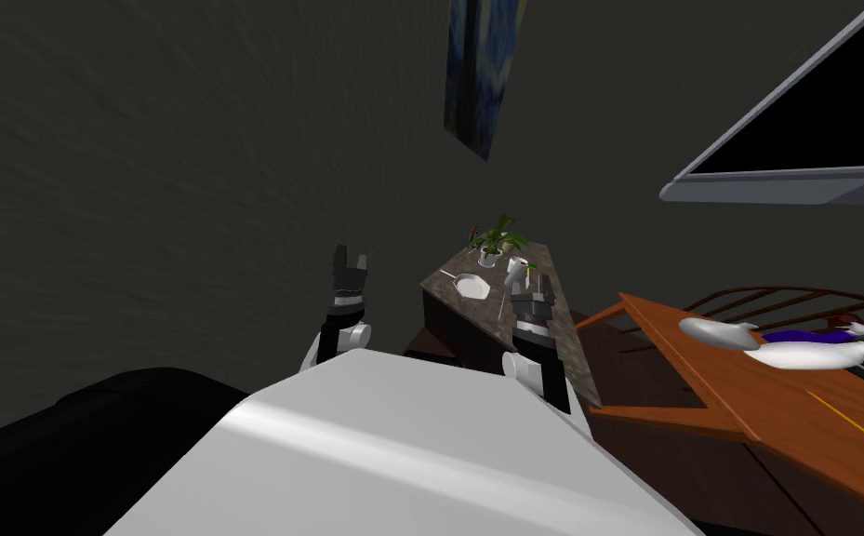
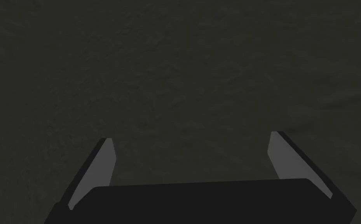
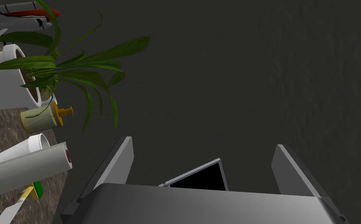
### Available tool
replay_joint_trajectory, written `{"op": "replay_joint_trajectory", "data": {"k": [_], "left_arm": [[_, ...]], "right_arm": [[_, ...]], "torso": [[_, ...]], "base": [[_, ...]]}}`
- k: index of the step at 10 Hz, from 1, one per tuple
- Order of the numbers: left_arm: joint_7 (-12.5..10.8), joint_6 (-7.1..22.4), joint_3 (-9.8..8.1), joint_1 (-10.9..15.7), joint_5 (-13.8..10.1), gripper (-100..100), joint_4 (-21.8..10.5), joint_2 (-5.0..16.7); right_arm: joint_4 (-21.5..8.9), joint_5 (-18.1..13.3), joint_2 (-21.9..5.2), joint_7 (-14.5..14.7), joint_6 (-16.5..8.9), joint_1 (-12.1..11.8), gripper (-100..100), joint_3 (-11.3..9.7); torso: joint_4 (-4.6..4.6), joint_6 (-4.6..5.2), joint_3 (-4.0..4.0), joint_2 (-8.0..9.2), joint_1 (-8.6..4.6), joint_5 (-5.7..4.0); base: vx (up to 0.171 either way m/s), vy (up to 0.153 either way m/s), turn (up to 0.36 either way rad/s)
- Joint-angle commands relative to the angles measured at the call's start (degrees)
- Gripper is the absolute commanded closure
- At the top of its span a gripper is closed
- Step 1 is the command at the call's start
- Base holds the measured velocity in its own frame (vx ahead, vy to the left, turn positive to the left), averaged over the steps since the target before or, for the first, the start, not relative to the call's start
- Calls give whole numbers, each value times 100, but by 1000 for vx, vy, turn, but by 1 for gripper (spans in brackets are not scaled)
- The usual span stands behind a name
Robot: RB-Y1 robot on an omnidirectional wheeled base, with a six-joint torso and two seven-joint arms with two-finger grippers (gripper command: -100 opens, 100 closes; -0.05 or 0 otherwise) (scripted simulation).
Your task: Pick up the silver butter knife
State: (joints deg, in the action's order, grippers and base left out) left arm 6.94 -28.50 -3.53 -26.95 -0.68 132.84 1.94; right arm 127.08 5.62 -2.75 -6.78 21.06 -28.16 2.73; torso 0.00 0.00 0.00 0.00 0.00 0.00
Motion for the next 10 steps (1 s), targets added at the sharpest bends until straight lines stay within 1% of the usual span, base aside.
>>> {"op": "replay_joint_trajectory", "data": {"k": [1, 3, 5, 7, 10], "left_arm": [[0, 0, 0, 0, 0, 0, 0, 0], [0, 0, 0, 0, 0, 0, 0, 0], [0, 0, 0, 0, 0, 0, 0, 0], [0, 0, 0, 0, 0, 0, 0, 0], [0, 0, 0, 0, 0, 0, 0, 0]], "right_arm": [[-63, 2, -162, -17, -143, 136, -100, 30], [-166, 9, -332, -33, -351, 324, -100, 64], [-322, 24, -529, -41, -633, 574, -100, 98], [-534, 46, -749, -28, -972, 880, -100, 123], [-960, 93, -1111, 49, -1537, 1432, -100, 129]], "torso": [[0, 0, 0, 0, 0, 0], [1, 0, 3, 5, -14, -3], [2, 1, 4, 7, -18, -4], [2, 0, 4, 8, -17, -4], [3, 0, 8, 14, -19, -4]], "base": [[-9, -14, -76], [-24, -40, -58], [-21, -41, -65], [-31, -39, -59], [-45, -44, -44]]}}
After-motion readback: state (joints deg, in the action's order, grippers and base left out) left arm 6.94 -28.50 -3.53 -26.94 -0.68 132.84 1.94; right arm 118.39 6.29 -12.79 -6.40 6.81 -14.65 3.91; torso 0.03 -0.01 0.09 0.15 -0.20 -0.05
